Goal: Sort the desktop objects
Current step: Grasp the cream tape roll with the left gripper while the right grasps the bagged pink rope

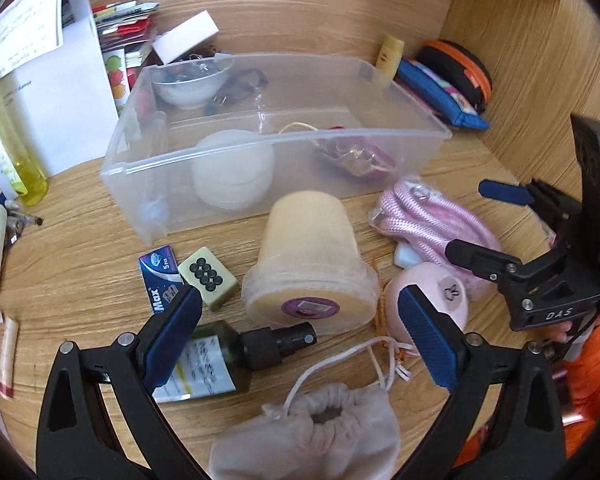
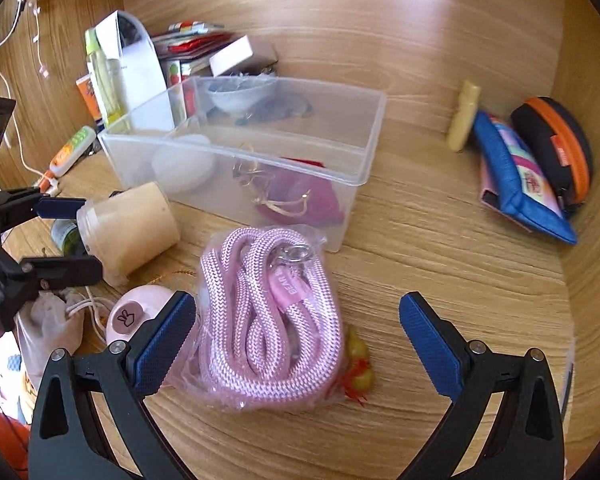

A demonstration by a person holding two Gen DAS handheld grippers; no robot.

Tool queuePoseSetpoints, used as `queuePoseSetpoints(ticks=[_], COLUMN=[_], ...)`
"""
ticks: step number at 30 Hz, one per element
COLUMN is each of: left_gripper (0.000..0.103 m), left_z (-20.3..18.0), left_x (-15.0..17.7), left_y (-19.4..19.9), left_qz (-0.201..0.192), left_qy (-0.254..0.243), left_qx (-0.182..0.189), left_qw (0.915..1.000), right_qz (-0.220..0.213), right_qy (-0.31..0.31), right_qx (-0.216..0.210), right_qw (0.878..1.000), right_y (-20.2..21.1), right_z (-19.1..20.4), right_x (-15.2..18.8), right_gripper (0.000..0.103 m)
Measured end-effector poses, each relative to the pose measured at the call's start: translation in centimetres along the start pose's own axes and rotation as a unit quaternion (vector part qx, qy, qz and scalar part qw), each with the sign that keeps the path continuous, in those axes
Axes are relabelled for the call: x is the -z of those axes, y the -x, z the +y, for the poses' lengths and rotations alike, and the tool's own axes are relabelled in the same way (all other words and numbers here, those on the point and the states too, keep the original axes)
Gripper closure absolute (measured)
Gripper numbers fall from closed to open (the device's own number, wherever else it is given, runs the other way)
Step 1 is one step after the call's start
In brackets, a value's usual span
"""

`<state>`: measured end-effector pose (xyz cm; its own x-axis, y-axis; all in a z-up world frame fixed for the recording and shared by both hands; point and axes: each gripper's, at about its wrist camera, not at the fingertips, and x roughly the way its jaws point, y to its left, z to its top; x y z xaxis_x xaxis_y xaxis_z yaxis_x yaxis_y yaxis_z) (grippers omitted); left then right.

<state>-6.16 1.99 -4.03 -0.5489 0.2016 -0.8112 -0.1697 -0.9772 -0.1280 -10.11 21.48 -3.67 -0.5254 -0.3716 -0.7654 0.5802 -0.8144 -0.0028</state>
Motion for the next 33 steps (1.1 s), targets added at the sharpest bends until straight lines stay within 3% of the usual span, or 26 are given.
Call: queuePoseSetpoints(ticks=[7, 12, 17, 19, 21, 27, 33], left_gripper=[0.004, 0.021, 0.028, 0.033, 0.033, 0.033, 0.033], left_z=[0.4, 0.0, 0.1, 0.2, 0.1, -0.1, 0.6], left_x=[-0.4, -0.4, 0.0, 0.0, 0.1, 0.1, -0.3], left_y=[-1.4, -1.6, -1.5, -1.4, -1.5, -1.5, -1.3], left_qz=[0.01, -0.004, -0.021, -0.029, -0.033, -0.035, -0.026], left_qy=[0.009, 0.0, -0.012, -0.016, -0.02, -0.026, 0.002], left_qx=[-0.007, -0.024, -0.03, -0.028, -0.031, -0.031, -0.007], left_qw=[0.9999, 0.9997, 0.9992, 0.9991, 0.9988, 0.9986, 0.9996], right_qz=[0.025, 0.045, 0.073, 0.079, 0.077, 0.064, 0.047], right_qy=[0.019, 0.02, 0.022, 0.02, 0.02, 0.025, 0.014], right_qx=[-0.003, -0.023, -0.043, -0.061, -0.076, -0.075, -0.077], right_qw=[1.0, 0.999, 0.996, 0.995, 0.994, 0.995, 0.996], right_y=[-1.5, -2.3, -3.5, -3.7, -3.5, -3.2, -2.1], right_z=[0.2, -0.1, -0.4, -0.3, -0.1, 0.4, -0.2], right_x=[-0.6, -1.2, -1.4, -1.4, -1.5, -1.0, -0.8], right_gripper=[0.001, 0.003, 0.004, 0.009, 0.031, 0.045, 0.05])
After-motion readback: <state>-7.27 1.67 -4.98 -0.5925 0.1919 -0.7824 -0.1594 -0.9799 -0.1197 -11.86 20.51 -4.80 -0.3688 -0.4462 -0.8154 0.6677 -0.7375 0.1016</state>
